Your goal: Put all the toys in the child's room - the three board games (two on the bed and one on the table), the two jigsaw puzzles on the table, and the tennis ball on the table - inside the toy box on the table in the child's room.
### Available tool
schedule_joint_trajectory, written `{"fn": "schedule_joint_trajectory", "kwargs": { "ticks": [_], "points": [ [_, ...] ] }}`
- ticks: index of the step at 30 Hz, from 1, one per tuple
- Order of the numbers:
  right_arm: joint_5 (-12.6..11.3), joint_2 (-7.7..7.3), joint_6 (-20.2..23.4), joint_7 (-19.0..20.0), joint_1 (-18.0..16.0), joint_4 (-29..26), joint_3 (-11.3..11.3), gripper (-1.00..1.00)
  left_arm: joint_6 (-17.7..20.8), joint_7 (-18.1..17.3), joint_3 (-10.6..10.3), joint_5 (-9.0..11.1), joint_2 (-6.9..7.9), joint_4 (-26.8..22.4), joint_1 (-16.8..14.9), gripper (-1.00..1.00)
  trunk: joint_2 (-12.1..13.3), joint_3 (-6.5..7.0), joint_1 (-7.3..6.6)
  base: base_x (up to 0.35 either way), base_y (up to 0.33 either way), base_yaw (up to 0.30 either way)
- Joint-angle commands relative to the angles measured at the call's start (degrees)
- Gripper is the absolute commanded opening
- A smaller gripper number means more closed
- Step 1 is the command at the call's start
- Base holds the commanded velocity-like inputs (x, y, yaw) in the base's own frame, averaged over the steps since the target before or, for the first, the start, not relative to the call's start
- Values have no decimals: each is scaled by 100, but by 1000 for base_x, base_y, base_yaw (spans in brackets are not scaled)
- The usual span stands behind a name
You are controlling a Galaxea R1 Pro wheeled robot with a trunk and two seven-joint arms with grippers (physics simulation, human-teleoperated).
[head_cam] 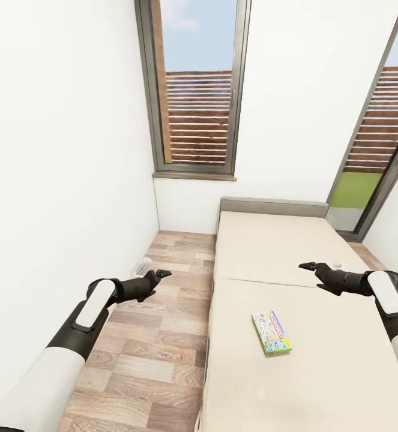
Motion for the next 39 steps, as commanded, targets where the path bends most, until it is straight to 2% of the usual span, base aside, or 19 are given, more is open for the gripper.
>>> {"fn": "schedule_joint_trajectory", "kwargs": {
  "ticks": [1, 23, 26, 30, 39],
  "points": [
    [47, 2, 29, 44, -6, -1, -14, 100, 2, 54, -14, 60, 5, -7, -4, 100, -8, -9, 2, 0, 0, 0],
    [47, 2, 29, 44, -6, -1, -14, 100, 2, 54, -14, 60, 5, -7, -4, 100, -8, -9, 2, 0, 0, 0],
    [36, 4, 107, -54, -75, 90, -75, 100, -36, 82, -43, 110, 31, -100, 52, 100, -8, -9, 2, 0, 0, 0],
    [142, 115, 81, -182, -141, 194, -125, 100, -17, 158, 87, 182, 102, -228, 71, 100, -8, -9, 2, 0, 0, 0],
    [244, 325, 34, -471, -197, 259, -133, 100, -5, 214, 376, 234, 146, -439, 84, 100, -8, -9, 2, 0, 0, 0]
  ]
}}
